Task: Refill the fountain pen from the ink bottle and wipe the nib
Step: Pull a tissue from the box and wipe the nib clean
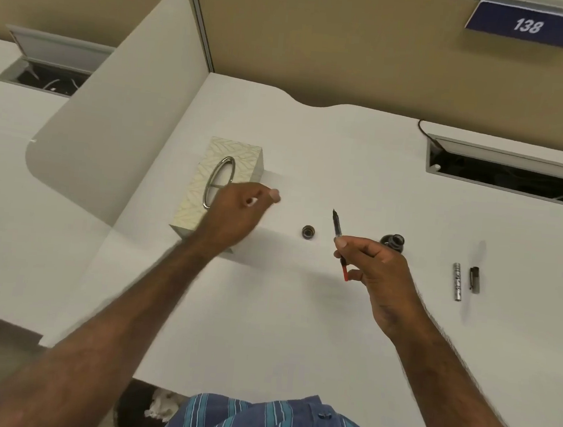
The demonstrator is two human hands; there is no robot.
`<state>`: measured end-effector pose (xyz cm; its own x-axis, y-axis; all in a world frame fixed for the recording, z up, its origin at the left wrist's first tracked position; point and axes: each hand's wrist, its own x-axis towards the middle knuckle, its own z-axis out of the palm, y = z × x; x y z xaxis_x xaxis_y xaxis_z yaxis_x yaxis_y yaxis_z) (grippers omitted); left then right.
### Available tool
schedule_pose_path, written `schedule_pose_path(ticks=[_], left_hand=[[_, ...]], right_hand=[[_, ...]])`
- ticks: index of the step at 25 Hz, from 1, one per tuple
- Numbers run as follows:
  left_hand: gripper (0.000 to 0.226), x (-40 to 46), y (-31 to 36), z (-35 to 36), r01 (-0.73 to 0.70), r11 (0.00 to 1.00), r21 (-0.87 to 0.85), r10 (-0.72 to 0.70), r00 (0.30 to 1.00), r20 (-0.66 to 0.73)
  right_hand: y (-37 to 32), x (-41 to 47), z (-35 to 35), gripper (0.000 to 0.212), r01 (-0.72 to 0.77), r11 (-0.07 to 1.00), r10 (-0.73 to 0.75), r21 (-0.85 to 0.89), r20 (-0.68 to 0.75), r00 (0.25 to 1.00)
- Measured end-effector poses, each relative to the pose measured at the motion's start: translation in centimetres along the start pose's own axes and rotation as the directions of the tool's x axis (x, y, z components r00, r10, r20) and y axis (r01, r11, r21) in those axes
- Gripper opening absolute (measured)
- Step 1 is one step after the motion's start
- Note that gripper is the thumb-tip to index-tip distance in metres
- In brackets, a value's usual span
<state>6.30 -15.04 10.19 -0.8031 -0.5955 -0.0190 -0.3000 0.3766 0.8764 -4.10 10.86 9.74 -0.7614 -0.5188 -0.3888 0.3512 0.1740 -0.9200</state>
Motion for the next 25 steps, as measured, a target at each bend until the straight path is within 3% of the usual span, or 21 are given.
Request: schedule_pose_path(ticks=[3, 6, 11, 16, 25], left_hand=[[0.027, 2.2, -3.0, -4.7, -0.048, 0.983, 0.177, 0.073, 0.988, -0.136], [0.025, 4.2, -5.7, -7.3, -0.044, 0.894, 0.445, 0.132, 0.977, -0.169], [0.031, 6.3, -7.6, -7.8, -0.113, 0.702, 0.703, 0.109, 0.993, 0.05], [0.045, 7.3, -8.2, -7.3, -0.171, 0.614, 0.771, 0.088, 0.985, 0.148], [0.021, 8.0, -8.2, -7.2, -0.211, 0.566, 0.797, 0.128, 0.977, 0.168]], right_hand=[[-0.1, 0.9, 1.5, 0.013, 0.004, 1.0, -0.004, 0.027, 0.002, 1.0], [0.0, 1.6, 2.7, 0.012, 0.005, 0.999, -0.004, 0.035, -0.011, 1.0], [0.2, 2.4, 4.1, 0.011, 0.002, 0.999, -0.001, 0.041, -0.016, 1.0], [0.6, 2.9, 5.0, 0.01, -0.011, 0.999, 0.013, 0.052, -0.039, 0.999], [0.7, 3.2, 5.9, 0.012, -0.022, 0.998, 0.025, 0.056, -0.052, 0.998]])
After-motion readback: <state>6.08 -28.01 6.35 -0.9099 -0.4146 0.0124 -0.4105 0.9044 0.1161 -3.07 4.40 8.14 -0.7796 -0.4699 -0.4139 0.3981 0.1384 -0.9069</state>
